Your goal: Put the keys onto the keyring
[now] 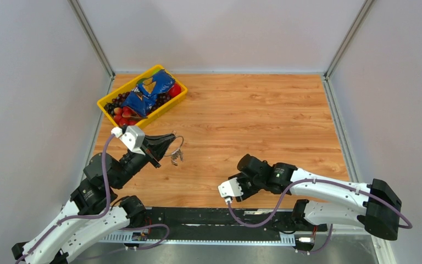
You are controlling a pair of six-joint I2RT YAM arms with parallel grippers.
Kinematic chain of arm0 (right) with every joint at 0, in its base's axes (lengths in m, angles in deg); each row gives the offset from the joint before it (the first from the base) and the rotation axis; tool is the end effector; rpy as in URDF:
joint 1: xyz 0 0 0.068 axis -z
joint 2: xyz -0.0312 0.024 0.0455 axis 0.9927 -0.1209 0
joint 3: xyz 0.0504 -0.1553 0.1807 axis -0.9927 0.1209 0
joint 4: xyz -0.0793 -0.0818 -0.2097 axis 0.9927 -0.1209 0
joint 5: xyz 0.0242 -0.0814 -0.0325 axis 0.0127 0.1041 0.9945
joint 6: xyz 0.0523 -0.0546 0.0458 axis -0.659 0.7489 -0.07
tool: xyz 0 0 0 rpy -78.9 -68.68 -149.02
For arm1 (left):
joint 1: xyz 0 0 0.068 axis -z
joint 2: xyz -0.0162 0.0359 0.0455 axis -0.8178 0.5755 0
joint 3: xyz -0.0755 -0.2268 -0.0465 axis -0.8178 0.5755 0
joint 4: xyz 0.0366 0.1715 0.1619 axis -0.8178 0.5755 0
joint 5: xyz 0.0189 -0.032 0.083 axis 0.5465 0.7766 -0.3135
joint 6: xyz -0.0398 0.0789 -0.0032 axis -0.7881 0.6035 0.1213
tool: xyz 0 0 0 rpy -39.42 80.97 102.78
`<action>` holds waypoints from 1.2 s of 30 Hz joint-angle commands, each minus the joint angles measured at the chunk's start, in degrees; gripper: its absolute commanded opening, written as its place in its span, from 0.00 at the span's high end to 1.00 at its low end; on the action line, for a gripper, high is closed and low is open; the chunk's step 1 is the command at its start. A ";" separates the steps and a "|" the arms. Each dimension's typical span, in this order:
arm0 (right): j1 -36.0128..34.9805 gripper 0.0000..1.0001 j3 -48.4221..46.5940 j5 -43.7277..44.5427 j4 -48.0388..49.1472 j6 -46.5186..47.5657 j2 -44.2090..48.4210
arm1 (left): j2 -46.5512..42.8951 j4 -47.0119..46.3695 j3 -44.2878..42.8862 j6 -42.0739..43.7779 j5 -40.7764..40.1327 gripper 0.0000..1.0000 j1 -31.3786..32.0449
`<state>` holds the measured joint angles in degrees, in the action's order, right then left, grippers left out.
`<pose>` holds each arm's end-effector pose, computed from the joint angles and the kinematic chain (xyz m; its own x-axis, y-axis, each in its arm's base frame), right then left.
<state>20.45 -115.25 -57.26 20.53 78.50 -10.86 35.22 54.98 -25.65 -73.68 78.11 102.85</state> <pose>0.0844 0.1901 0.1503 0.4867 -0.7759 -0.4014 -0.8700 -0.3892 -0.3026 0.1006 -0.1023 0.3594 -0.0111 -0.1911 -0.9815 0.6930 0.7062 -0.1454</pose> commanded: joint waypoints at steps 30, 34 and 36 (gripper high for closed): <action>3.85 0.64 -4.90 -7.78 10.03 7.02 -15.57 | -1.16 -0.65 0.34 -1.38 2.32 1.00 -0.22; 4.15 0.66 -5.41 -8.69 10.01 7.00 -16.49 | -1.21 -0.75 0.46 -1.46 2.45 1.00 -0.27; 4.22 0.66 -5.44 -8.95 10.01 7.03 -16.84 | -1.21 -0.61 0.41 -1.39 2.45 1.00 -0.33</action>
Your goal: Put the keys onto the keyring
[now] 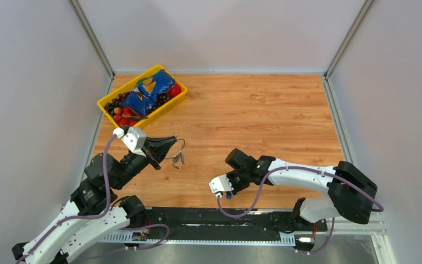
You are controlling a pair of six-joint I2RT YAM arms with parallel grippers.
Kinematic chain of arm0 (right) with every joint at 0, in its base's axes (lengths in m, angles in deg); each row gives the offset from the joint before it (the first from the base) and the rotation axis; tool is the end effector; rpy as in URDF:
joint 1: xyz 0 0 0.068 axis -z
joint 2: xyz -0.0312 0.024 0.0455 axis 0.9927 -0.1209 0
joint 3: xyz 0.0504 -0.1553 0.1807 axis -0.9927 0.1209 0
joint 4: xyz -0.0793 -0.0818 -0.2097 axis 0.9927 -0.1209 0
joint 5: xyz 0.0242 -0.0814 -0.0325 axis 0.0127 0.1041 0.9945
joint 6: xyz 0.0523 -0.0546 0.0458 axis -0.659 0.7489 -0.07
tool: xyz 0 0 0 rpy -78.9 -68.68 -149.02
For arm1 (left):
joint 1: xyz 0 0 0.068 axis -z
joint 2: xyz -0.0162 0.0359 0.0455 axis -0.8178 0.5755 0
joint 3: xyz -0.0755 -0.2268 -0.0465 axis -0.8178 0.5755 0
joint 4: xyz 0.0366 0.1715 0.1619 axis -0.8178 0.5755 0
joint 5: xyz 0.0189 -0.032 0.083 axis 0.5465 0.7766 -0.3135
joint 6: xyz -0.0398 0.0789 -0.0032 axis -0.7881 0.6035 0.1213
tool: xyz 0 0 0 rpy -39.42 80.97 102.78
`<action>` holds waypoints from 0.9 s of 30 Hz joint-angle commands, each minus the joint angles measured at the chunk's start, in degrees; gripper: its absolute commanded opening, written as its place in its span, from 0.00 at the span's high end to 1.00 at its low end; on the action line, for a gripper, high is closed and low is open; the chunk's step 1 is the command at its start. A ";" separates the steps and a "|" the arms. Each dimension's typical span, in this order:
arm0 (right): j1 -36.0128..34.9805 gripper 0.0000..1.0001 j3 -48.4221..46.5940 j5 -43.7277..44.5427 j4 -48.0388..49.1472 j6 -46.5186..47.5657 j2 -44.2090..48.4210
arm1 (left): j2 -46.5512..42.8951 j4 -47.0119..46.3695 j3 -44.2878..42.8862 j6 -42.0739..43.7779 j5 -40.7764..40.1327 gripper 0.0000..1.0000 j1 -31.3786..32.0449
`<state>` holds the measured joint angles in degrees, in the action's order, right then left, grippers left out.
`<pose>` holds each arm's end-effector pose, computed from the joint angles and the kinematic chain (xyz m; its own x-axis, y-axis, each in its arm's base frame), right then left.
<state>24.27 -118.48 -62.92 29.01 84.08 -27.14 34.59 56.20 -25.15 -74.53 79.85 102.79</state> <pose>0.1094 0.2193 0.1193 0.5068 -0.7567 -0.4130 -0.8620 -0.4515 -0.2306 0.0984 -0.1032 0.3546 -0.0370 -0.1846 -0.9821 0.7113 0.6854 -0.1556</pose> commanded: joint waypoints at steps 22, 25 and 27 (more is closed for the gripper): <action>0.62 0.74 -2.64 -4.49 1.32 1.53 -2.53 | -1.01 -1.57 0.04 -0.08 0.59 1.00 -0.46; 0.63 0.75 -2.73 -4.56 1.24 1.40 -2.73 | -1.05 -1.52 0.04 -0.01 0.69 1.00 -0.47; 0.62 0.76 -2.71 -4.64 1.13 1.40 -2.83 | -0.98 -1.52 0.06 0.01 0.70 1.00 -0.46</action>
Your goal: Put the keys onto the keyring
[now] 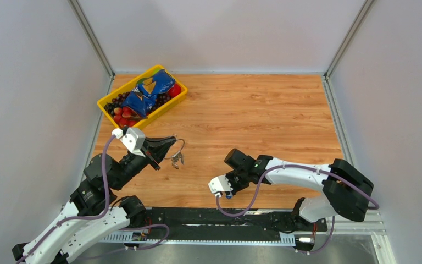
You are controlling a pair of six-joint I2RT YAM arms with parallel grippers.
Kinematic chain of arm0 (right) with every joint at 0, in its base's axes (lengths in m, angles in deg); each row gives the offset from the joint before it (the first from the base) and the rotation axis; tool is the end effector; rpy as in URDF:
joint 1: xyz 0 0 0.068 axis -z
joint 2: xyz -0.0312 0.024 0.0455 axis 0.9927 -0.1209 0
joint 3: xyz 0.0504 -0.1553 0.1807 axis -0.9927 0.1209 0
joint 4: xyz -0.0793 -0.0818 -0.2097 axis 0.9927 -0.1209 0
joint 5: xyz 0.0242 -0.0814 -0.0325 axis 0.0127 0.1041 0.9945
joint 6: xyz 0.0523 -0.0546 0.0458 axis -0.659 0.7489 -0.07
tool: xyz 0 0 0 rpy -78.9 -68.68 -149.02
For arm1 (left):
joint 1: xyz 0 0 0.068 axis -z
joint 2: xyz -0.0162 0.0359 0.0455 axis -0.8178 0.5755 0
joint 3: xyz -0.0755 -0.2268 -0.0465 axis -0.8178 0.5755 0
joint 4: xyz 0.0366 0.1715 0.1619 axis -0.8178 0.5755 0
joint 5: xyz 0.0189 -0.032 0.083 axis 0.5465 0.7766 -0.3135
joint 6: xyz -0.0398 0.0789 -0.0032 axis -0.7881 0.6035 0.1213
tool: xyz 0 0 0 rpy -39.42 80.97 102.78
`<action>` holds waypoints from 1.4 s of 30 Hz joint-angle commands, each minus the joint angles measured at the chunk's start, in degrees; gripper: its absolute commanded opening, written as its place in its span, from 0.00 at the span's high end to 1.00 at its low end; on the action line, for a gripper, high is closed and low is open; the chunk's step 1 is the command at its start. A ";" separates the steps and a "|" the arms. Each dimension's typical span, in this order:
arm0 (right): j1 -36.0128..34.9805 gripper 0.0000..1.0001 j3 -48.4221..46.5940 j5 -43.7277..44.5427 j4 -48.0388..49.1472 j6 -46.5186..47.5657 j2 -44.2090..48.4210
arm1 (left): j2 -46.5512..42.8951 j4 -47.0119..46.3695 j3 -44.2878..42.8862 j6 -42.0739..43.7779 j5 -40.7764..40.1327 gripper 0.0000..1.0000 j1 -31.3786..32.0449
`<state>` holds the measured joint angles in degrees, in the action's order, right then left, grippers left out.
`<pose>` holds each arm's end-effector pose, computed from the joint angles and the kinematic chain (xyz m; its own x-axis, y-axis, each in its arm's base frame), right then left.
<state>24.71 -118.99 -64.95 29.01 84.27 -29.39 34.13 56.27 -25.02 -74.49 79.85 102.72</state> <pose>0.1098 0.2214 0.1135 0.4962 -0.7557 -0.4273 -0.8665 -0.4614 -0.1902 0.0975 -0.1019 0.3547 -0.0333 -0.1875 -0.9817 0.7110 0.6859 -0.1551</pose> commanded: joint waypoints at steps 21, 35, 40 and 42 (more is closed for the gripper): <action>0.63 1.00 -6.25 -5.85 -3.13 -1.11 -2.93 | -1.11 -1.23 0.00 0.18 0.38 1.00 -0.40; 1.43 1.00 -13.20 -10.78 -2.71 -17.80 7.98 | -1.49 -2.54 0.49 0.78 1.23 1.00 -0.42; 1.43 1.00 -15.75 -13.25 -1.51 -24.94 14.08 | -1.52 -4.50 0.71 1.66 3.87 1.00 -0.41; 1.38 1.00 -17.42 -13.83 -0.31 -30.44 14.33 | -1.49 -5.52 1.03 1.75 5.29 1.00 -0.42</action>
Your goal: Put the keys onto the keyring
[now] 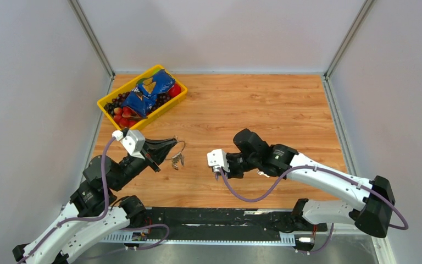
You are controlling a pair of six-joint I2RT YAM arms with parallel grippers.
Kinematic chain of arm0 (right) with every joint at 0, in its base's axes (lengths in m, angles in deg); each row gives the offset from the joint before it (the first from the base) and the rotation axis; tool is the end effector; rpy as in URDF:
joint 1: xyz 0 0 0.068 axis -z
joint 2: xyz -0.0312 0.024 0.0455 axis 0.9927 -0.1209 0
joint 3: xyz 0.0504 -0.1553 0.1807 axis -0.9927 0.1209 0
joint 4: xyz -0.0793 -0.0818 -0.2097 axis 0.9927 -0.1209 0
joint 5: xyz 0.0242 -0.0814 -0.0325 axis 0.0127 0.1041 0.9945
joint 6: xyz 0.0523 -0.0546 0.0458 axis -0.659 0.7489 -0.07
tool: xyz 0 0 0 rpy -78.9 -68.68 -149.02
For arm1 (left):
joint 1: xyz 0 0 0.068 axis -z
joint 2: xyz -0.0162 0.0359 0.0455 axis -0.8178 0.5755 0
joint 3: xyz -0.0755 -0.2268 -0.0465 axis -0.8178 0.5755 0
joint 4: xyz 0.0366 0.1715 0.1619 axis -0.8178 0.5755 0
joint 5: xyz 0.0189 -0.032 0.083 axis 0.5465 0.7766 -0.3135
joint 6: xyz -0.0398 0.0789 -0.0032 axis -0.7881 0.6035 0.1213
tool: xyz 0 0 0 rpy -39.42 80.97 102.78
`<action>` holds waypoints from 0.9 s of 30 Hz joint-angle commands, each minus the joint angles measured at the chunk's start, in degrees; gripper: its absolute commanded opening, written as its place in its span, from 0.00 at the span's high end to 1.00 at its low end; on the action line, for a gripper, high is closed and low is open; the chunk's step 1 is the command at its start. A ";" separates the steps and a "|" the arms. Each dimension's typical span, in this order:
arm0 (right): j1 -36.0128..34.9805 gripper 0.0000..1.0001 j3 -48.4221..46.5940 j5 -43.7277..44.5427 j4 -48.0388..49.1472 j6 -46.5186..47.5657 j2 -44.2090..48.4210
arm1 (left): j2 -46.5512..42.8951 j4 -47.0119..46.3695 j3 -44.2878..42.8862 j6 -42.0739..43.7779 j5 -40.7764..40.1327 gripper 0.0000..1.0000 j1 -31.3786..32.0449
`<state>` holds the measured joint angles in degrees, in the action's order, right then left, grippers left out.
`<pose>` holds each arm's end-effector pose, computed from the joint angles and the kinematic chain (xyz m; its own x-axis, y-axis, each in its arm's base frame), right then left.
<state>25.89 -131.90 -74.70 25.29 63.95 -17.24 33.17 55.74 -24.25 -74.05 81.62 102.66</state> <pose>0.1118 0.2381 0.2310 0.2671 -0.6132 -0.7434 -0.9629 -0.2014 -0.1798 0.0944 -0.1019 0.3536 -0.0224 -0.1882 -0.9819 0.7329 0.6649 -0.1441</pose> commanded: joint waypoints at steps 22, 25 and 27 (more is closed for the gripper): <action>0.01 1.00 -24.45 -11.65 9.54 -46.99 -3.85 | 2.60 -13.27 3.55 6.06 9.99 1.00 -0.37; 0.05 1.00 -24.31 -12.66 10.99 -49.04 -3.51 | 2.02 -16.72 4.97 6.35 11.88 1.00 -0.39; 0.08 1.00 -23.48 -13.73 13.78 -51.46 -2.80 | 1.19 -18.35 5.83 6.47 13.09 1.00 -0.34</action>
<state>25.89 -153.78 -84.82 32.86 19.23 -21.04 35.77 44.90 -19.38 -69.18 90.87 102.46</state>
